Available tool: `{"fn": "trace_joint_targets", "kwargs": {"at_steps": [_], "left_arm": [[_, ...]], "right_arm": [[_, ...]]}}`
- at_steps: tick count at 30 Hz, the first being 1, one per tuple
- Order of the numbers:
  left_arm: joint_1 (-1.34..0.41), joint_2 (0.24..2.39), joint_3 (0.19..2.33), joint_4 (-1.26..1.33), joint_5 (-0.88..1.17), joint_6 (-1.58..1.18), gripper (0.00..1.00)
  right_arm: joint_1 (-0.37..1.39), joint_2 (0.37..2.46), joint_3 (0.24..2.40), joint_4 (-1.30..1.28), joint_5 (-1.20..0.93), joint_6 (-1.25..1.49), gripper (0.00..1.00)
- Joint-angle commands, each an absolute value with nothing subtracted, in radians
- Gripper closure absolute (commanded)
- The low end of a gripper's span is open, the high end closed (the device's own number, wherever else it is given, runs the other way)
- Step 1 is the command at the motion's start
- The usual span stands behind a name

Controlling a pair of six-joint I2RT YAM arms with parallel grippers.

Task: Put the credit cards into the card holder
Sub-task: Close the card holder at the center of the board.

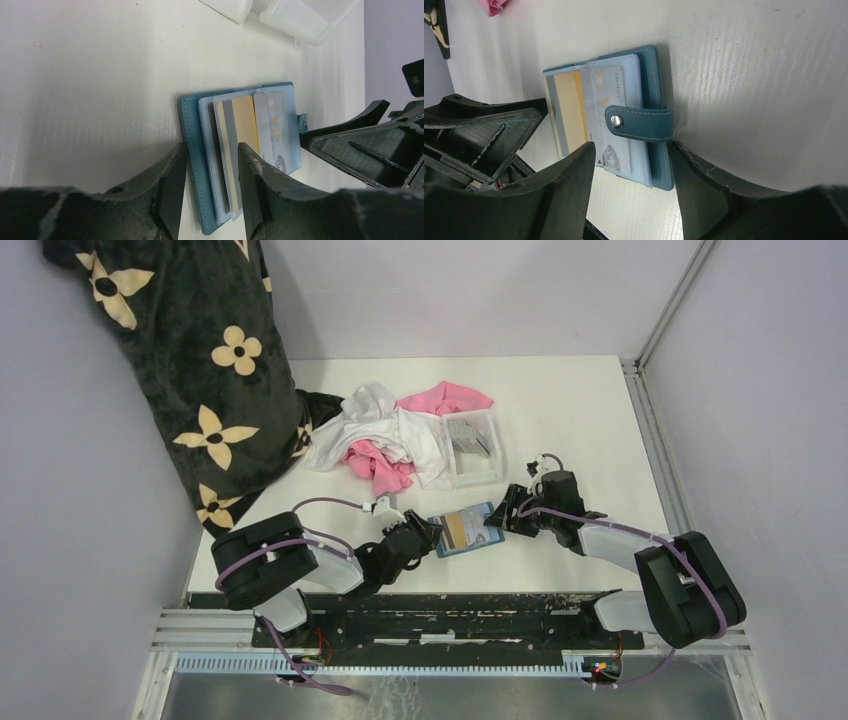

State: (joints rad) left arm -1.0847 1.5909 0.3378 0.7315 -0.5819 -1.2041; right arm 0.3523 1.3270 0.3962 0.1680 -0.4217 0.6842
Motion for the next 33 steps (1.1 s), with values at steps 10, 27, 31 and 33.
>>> {"fn": "trace_joint_targets", "kwargs": {"at_steps": [10, 27, 31, 33], "left_arm": [[-1.090, 1.497, 0.365, 0.802, -0.582, -1.183, 0.52], [-1.091, 1.582, 0.468, 0.867, -0.501, -1.156, 0.54], [-1.094, 1.616, 0.497, 0.879, -0.485, -1.157, 0.54], [-1.097, 1.634, 0.511, 0.880, -0.480, -1.155, 0.54]], "right_arm": [[0.388, 1.314, 0.365, 0.113, -0.394, 0.686, 0.37], [0.421, 1.314, 0.380, 0.105, -0.359, 0.696, 0.37], [0.436, 1.316, 0.389, 0.080, -0.316, 0.680, 0.37], [0.445, 1.315, 0.398, 0.062, -0.290, 0.666, 0.37]]}}
